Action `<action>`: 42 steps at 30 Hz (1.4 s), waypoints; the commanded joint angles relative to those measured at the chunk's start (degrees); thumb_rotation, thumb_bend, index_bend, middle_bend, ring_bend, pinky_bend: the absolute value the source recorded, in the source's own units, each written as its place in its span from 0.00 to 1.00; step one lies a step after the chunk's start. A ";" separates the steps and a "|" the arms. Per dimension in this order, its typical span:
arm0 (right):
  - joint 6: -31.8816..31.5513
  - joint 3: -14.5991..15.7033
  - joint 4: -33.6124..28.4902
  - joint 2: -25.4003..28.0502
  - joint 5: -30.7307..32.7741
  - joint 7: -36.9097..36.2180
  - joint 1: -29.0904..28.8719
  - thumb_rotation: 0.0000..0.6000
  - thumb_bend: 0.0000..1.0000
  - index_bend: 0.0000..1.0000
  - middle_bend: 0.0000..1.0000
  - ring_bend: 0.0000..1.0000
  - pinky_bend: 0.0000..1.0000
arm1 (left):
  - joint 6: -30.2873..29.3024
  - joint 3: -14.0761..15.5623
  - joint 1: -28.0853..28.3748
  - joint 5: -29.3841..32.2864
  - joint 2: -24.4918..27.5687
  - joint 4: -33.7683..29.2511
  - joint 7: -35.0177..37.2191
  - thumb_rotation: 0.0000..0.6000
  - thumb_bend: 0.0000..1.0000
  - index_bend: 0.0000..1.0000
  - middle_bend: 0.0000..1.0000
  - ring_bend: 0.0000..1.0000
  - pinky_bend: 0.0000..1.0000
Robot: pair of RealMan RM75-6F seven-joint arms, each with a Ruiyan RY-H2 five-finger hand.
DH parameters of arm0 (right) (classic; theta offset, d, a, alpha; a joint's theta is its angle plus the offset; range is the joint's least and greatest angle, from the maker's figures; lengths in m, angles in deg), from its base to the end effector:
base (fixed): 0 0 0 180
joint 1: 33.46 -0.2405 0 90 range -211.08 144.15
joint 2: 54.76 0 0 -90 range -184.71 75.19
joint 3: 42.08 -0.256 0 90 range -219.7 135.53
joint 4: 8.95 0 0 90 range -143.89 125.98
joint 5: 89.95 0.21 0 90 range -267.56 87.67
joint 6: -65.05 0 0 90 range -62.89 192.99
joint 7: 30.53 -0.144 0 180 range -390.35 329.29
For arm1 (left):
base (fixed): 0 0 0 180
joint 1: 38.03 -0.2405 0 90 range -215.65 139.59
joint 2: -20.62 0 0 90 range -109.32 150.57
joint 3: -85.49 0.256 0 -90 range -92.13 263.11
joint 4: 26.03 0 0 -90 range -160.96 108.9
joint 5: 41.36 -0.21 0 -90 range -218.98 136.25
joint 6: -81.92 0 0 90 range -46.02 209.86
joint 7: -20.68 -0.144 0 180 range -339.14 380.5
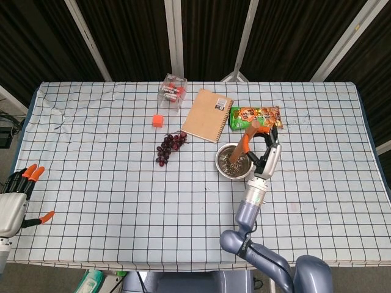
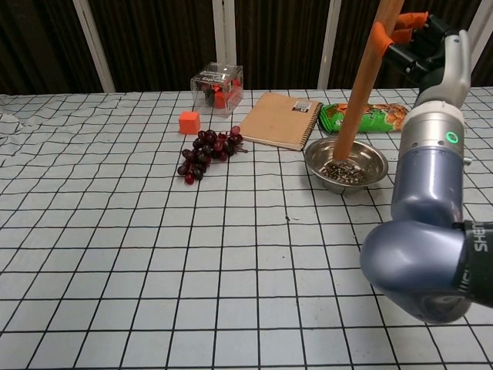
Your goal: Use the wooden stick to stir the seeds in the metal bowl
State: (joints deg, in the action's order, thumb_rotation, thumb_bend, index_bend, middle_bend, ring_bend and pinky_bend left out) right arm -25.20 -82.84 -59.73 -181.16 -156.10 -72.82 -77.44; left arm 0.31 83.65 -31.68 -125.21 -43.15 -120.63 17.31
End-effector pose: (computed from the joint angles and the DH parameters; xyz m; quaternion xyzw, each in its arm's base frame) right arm -0.1211 -0.3693 -0.0240 0.0878 -0.5149 0.8029 0.2873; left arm -0.3084 0.1842 0.1487 -0.6098 -0.4027 -0.3599 0.5800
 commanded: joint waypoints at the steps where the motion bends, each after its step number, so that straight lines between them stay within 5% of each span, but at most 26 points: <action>1: -2.48 0.24 -8.16 4.77 -2.42 5.44 1.23 1.00 0.46 0.77 0.64 0.52 0.00 | 0.19 0.09 -0.05 0.21 0.24 -0.08 0.09 1.00 0.07 0.00 0.00 0.00 0.00; 9: -3.72 5.53 -21.57 17.40 -7.92 16.83 8.18 1.00 0.46 0.77 0.64 0.52 0.00 | -0.06 0.50 -0.25 -0.38 0.62 -0.21 -0.14 1.00 0.07 0.00 0.00 0.00 0.00; 15: -0.87 15.84 -30.19 31.48 -14.13 25.16 16.13 1.00 0.46 0.78 0.65 0.52 0.00 | -0.97 0.61 -0.63 -0.83 0.62 -0.19 -0.69 1.00 0.06 0.00 0.00 0.00 0.00; 24: -0.77 30.76 -33.02 47.86 -24.49 30.71 25.95 1.00 0.46 0.78 0.65 0.52 0.00 | -1.90 0.85 -1.02 -1.53 0.25 0.12 -1.82 1.00 0.07 0.00 0.00 0.00 0.00; 32: 3.54 38.87 -26.84 47.61 -30.54 43.23 27.19 1.00 0.46 0.78 0.65 0.52 0.00 | -2.69 0.80 -1.24 -1.91 -0.41 0.05 -3.19 1.00 0.07 0.00 0.00 0.00 0.00; 42: 11.04 40.94 -19.26 41.90 -33.04 58.85 24.28 1.00 0.46 0.78 0.65 0.52 0.00 | -2.87 1.00 -1.41 -2.34 -0.31 0.27 -2.51 1.00 0.06 0.00 0.00 0.00 0.00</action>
State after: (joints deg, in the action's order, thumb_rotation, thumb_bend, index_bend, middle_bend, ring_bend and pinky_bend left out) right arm -16.21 -42.40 -80.92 -137.40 -188.51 -16.80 -52.20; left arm -2.58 84.64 -33.11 -127.51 -43.49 -120.37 14.76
